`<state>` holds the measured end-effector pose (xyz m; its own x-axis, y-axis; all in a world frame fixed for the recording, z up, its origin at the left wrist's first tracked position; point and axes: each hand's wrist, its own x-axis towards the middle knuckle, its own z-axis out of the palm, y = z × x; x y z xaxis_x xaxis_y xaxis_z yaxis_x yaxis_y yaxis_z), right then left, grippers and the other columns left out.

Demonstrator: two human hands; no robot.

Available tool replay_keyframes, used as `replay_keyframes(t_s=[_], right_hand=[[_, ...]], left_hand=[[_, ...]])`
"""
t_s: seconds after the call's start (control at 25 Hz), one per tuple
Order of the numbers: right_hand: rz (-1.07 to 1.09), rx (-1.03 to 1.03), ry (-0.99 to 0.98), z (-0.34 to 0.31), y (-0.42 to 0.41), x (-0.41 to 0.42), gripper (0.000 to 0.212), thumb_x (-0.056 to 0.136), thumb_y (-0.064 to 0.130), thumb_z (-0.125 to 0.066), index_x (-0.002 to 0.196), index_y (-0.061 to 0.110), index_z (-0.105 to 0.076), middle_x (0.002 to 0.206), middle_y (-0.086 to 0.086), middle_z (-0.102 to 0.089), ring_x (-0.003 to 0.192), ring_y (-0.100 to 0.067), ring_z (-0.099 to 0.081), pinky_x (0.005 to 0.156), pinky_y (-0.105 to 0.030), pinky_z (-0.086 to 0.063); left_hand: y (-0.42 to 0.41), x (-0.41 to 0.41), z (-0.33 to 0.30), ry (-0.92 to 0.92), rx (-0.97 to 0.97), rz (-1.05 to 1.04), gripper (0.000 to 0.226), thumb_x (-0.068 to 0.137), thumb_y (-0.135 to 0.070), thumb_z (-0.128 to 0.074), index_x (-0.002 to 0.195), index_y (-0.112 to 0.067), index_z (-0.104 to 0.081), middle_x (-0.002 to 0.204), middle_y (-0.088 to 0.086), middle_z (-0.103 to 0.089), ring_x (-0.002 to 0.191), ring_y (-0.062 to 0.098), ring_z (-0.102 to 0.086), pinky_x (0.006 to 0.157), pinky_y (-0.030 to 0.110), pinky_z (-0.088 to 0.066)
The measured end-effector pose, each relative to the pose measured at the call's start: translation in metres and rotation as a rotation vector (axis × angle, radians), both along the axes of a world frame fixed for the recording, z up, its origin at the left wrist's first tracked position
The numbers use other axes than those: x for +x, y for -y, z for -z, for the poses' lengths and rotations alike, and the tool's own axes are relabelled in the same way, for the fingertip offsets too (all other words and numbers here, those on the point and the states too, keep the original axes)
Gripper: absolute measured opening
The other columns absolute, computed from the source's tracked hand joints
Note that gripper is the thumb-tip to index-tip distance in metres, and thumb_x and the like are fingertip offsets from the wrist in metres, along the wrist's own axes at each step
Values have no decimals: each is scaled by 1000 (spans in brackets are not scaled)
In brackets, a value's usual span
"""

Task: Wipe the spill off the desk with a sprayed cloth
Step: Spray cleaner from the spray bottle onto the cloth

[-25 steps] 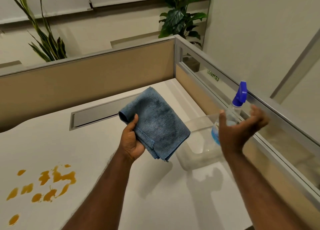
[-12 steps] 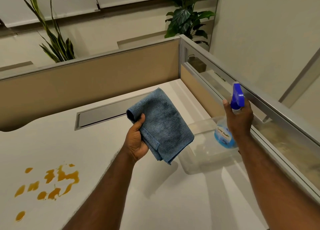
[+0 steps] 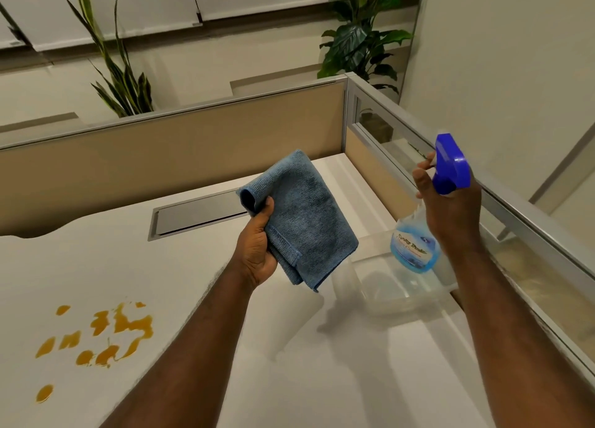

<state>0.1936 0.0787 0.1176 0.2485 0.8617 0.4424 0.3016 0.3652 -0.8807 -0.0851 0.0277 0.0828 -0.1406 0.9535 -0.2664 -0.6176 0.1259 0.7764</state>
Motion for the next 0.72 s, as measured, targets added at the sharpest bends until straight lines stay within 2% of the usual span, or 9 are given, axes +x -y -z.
replay_keyframes(t_s=[0.16, 0.24, 0.28, 0.4, 0.52, 0.6, 0.72], right_hand=[[-212, -79, -27, -28, 22, -43, 59, 73, 60, -57, 113, 17, -58, 87, -4, -67, 63, -8, -63, 58, -18, -55], [-299, -137, -50, -22, 33, -71, 56, 71, 61, -58, 109, 20, -59, 79, 6, -66, 57, -4, -62, 52, -15, -52], [-323, -178, -47, -15, 39, -85, 55, 71, 61, -58, 106, 18, -59, 75, 6, -65, 56, -3, -62, 51, -13, -50], [-359, -247, -17, 5, 55, -118, 56, 73, 64, -55, 98, 13, -58, 63, -5, -59, 50, -7, -59, 52, -14, -48], [-348, -198, 46, 13, 62, -141, 47, 76, 64, -55, 97, 21, -56, 62, -2, -55, 59, -22, -61, 59, -28, -52], [-335, -167, 134, 13, 64, -150, 51, 77, 65, -53, 102, 21, -56, 65, -4, -56, 63, -29, -61, 62, -36, -54], [-321, -172, 170, 13, 64, -153, 56, 78, 65, -52, 105, 16, -57, 65, -6, -58, 62, -29, -62, 62, -42, -57]], left_hand=[[-9, -7, -19, -47, 76, -43, 58, 73, -44, -73, 121, -14, -62, 115, 7, -73, 102, 23, -71, 71, 38, -60], [-13, -12, -26, -91, 103, -63, 60, 71, -49, -71, 120, -15, -62, 114, 4, -74, 100, 21, -72, 71, 37, -60], [-14, -15, -29, -111, 109, -76, 60, 71, -51, -71, 119, -17, -62, 112, 2, -75, 99, 20, -72, 71, 37, -60], [-14, -24, -33, -114, 117, -98, 58, 70, -55, -69, 114, -18, -63, 108, 1, -76, 97, 19, -73, 69, 36, -60], [-10, -29, -31, -81, 112, -96, 59, 70, -55, -69, 114, -15, -64, 110, 4, -76, 100, 22, -72, 70, 37, -61], [-6, -32, -28, -77, 110, -93, 58, 71, -55, -68, 113, -15, -64, 109, 5, -76, 99, 22, -72, 69, 37, -61], [-2, -36, -26, -61, 103, -88, 56, 73, -54, -67, 114, -15, -64, 108, 5, -76, 98, 23, -73, 69, 37, -61]])
